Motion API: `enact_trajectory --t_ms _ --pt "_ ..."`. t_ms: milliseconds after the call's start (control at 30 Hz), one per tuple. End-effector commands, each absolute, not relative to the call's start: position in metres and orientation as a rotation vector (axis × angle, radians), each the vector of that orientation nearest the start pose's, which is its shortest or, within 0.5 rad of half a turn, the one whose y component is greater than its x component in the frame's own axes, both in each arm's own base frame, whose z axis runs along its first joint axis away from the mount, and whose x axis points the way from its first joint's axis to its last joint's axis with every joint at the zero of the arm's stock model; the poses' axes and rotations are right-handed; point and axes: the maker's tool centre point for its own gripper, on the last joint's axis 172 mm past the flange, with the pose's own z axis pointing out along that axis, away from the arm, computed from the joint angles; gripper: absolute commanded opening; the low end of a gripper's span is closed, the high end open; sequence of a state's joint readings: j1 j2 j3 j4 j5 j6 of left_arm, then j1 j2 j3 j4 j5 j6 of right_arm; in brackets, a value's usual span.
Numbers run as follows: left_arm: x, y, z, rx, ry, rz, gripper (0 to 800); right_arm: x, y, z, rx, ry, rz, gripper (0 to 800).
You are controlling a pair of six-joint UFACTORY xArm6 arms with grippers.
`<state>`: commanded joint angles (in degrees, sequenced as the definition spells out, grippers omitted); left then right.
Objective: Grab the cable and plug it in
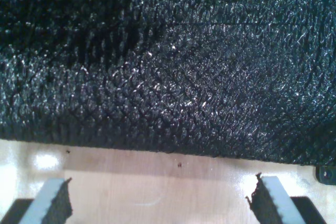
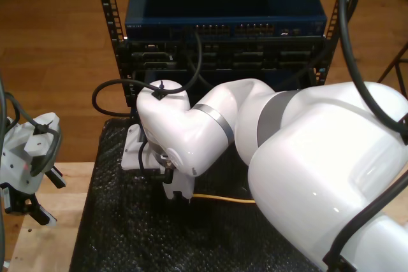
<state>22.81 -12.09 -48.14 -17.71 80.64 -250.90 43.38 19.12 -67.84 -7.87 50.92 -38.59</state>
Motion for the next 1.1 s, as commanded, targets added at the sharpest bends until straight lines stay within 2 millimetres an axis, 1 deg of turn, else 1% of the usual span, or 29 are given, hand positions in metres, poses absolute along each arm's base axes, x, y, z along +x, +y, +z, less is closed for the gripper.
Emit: enact_trajectory --t_ms 200,267,367,433,500,600,667,800,900,933,1000,1100 --pt "0.317 0.049 0.186 -2.738 2.304 -0.229 800 0.393 0.341 0.084 -2.362 -2.229 0.042 18" --pt "0.317 0.048 0.186 -2.737 2.308 -0.227 800 0.395 0.342 0.092 -2.367 -2.225 0.02 10" --pt "0.316 0.047 0.187 -2.74 2.312 -0.227 800 0.401 0.34 0.11 -2.376 -2.213 -0.026 9" --pt "0.32 0.045 0.191 -2.736 2.31 -0.247 800 0.407 0.338 0.124 -2.388 -2.199 -0.065 8" --pt "0.325 0.041 0.198 -2.742 2.306 -0.292 800 0.414 0.33 0.142 -2.413 -2.172 -0.103 8" --pt "0.327 0.026 0.209 -2.775 2.322 -0.373 800 0.42 0.318 0.17 -2.445 -2.138 -0.141 8" --pt "0.328 0.016 0.218 -2.794 2.338 -0.421 800 0.423 0.315 0.188 -2.455 -2.127 -0.18 8" --pt "0.33 -0.002 0.234 -2.824 2.363 -0.525 800 0.423 0.31 0.224 -2.468 -2.106 -0.254 8" --pt "0.332 -0.011 0.243 -2.829 2.364 -0.596 800 0.421 0.308 0.247 -2.469 -2.098 -0.309 8" --pt "0.333 -0.014 0.246 -2.831 2.363 -0.619 800 0.419 0.307 0.252 -2.469 -2.097 -0.317 8" --pt "0.333 -0.021 0.25 -2.843 2.368 -0.663 800 0.418 0.305 0.268 -2.47 -2.089 -0.359 8" --pt "0.335 -0.031 0.257 -2.856 2.376 -0.731 800 0.421 0.299 0.284 -2.483 -2.064 -0.41 8"
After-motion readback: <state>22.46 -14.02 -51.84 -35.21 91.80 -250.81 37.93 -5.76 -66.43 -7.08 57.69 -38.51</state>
